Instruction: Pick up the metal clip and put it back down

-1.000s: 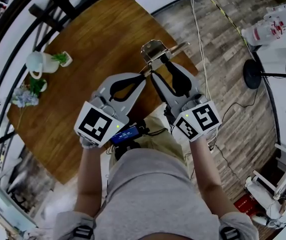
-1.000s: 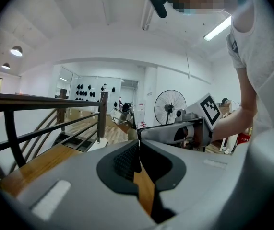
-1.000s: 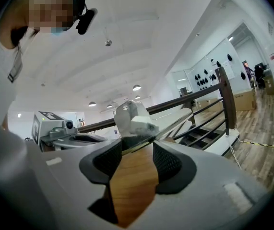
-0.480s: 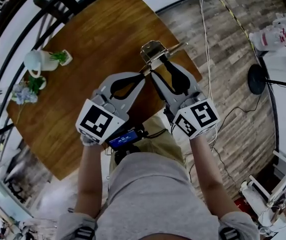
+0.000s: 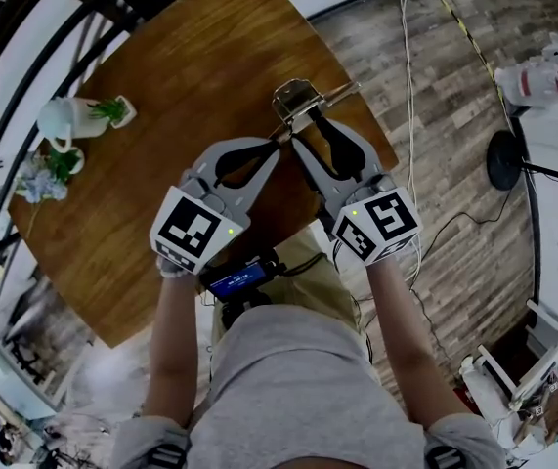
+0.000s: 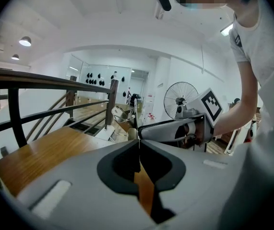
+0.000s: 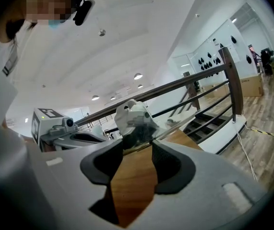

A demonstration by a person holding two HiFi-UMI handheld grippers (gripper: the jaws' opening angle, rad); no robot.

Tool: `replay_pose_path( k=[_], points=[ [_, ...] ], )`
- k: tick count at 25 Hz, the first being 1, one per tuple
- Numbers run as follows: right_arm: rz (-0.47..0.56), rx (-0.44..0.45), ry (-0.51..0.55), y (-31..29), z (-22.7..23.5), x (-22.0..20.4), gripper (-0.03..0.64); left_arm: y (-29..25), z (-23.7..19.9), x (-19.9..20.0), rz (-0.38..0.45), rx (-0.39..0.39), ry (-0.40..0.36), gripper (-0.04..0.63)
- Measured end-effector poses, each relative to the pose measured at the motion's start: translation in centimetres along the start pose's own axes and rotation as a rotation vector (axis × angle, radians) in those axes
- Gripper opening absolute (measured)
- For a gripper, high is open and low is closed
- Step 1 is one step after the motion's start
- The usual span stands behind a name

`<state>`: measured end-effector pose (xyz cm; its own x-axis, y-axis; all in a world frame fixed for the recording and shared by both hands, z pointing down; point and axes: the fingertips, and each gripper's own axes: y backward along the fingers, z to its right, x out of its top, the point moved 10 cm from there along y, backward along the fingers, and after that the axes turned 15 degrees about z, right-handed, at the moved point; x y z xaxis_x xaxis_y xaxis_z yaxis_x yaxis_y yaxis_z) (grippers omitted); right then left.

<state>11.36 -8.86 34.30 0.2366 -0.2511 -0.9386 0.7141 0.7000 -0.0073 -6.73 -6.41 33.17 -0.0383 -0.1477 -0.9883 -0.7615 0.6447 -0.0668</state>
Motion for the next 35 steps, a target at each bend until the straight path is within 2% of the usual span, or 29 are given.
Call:
replay_pose_path(
  k=[24,35],
  points=[
    [-0.132,0.009,-0.079,-5.2,6.0,-4.8,0.179,-3.6,-5.3,-5.3,-0.099,0.067,0.103,0.023],
    [-0.192,-0.021,-0.112,-6.8,7.8,-6.5,0.170,-5.0,-7.0,-7.3,-0.136,0.079,0.142,0.024]
  ],
)
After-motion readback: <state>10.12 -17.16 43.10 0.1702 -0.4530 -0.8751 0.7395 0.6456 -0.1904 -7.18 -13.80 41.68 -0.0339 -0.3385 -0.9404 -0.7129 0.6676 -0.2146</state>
